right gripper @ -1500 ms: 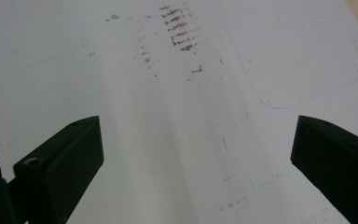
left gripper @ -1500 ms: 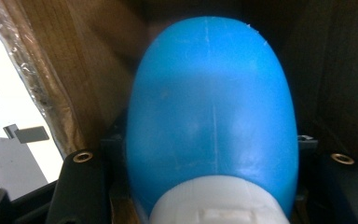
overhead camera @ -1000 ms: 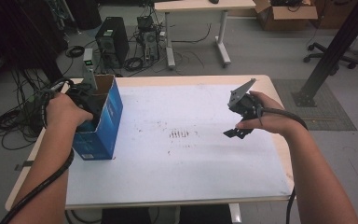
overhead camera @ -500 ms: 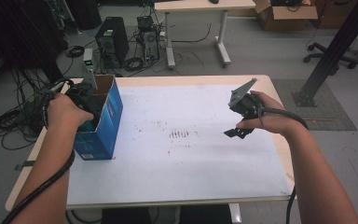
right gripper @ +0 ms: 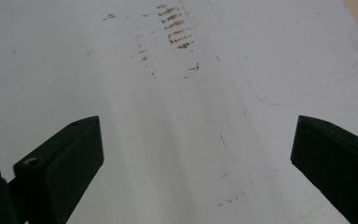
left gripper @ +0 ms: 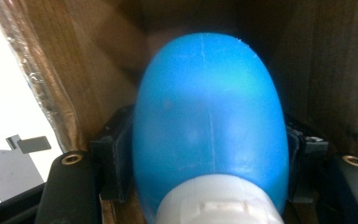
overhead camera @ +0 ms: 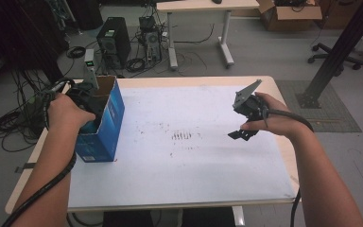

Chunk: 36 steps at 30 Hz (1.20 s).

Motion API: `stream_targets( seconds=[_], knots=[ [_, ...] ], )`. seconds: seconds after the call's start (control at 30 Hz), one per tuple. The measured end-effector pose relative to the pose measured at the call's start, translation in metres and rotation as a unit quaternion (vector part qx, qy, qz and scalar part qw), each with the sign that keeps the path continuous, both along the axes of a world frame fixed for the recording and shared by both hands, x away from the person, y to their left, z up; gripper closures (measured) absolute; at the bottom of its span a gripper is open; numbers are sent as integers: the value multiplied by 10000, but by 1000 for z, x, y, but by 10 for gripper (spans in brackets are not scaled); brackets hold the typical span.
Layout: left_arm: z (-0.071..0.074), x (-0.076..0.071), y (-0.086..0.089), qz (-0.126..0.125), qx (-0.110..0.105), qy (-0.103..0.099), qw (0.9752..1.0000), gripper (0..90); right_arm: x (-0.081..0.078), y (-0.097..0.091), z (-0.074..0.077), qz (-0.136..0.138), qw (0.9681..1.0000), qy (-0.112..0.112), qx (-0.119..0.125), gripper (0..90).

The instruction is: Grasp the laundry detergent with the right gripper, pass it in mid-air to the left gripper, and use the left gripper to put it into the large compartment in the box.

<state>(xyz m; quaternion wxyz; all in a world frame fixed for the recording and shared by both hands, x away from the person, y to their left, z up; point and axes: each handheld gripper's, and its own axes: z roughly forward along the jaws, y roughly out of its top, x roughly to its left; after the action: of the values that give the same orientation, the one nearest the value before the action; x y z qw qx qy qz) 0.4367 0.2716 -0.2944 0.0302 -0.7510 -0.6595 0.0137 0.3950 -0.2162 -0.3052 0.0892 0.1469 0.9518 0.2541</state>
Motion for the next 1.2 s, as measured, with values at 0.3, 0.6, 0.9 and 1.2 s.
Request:
stream_targets(
  seconds=[0.3,0.6,0.9,1.2],
  knots=[
    [6,-2,-1,-24,-16,-56,10000,315,0,-3,0,-22,10000,7,10,23],
    [16,-5,-3,-12,39,-92,9999,279,-1,-3,2,-16,10000,-19,45,23],
    [31,-8,-5,-41,55,-200,9998,244,-2,-3,3,2,10000,-44,54,23],
    [43,-12,-10,-188,127,-261,9994,205,-2,-3,5,-7,9999,-64,93,23]
  ],
)
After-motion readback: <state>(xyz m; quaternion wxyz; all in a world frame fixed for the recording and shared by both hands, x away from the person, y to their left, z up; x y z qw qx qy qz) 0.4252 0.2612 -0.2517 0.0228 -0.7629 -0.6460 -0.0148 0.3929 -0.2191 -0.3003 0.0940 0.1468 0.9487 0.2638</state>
